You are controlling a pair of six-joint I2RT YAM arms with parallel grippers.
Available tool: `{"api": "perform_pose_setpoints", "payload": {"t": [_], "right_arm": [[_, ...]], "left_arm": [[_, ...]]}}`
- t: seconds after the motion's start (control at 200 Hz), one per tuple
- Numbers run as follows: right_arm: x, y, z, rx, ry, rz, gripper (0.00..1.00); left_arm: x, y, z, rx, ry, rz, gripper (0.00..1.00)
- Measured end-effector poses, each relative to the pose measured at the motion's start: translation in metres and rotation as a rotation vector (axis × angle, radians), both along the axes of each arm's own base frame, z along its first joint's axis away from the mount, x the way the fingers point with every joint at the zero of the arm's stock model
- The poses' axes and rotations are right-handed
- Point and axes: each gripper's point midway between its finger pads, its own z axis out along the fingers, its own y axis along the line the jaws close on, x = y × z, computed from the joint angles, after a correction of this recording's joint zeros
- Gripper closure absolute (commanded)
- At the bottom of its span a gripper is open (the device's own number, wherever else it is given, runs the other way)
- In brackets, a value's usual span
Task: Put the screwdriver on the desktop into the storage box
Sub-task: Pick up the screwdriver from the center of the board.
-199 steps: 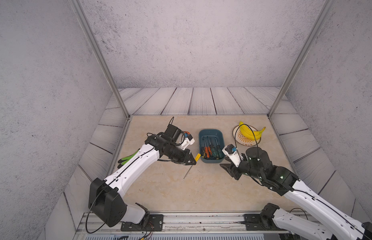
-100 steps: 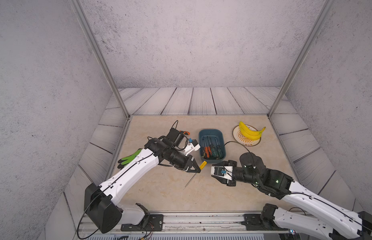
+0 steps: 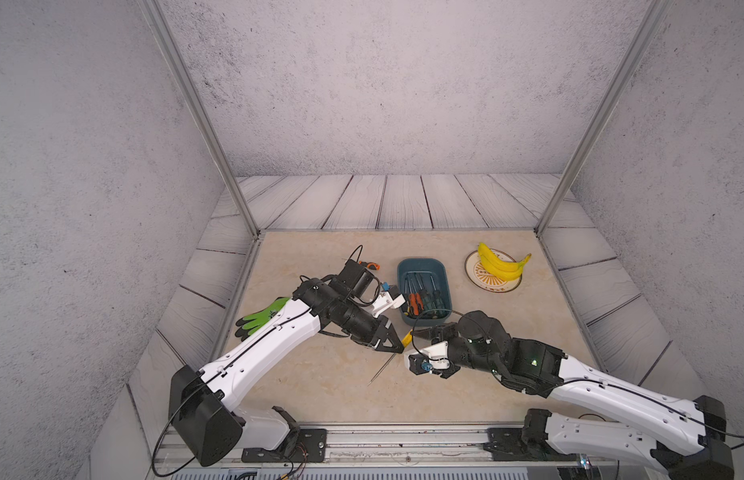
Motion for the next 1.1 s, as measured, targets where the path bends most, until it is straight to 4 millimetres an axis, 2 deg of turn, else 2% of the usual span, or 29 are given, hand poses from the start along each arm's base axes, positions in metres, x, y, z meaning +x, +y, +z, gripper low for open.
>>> {"api": "perform_pose_setpoints", "payload": {"t": [0.125, 0.285, 0.575, 0.816, 0.961, 1.101], "right_arm": [[0.002, 0.006, 0.001, -0.015, -0.019, 0.009, 0.52], [0.001, 0.013, 0.001, -0.039, -0.034, 0.036, 0.61], [-0.008, 0.011, -0.012, -0.115, -0.027, 0.075, 0.83], [-0.009, 0.01, -0.011, -0.122, -0.025, 0.067, 0.99], [-0.008, 0.009, -0.012, -0.119, -0.009, 0.048, 1.0], [-0.006, 0.007, -0.01, -0.103, 0.016, 0.012, 1.0]], "left_arm": [[-0.005, -0.002, 0.001, -0.002, 0.007, -0.015, 1.0], [-0.008, -0.003, 0.001, -0.007, 0.015, -0.026, 1.0], [-0.009, -0.002, 0.001, -0.002, 0.021, -0.025, 1.0], [-0.009, -0.002, 0.001, -0.004, 0.02, -0.025, 1.0], [-0.005, -0.002, 0.002, -0.008, 0.014, -0.017, 0.67], [0.006, 0.004, 0.0, 0.002, 0.004, 0.023, 0.49]]}}
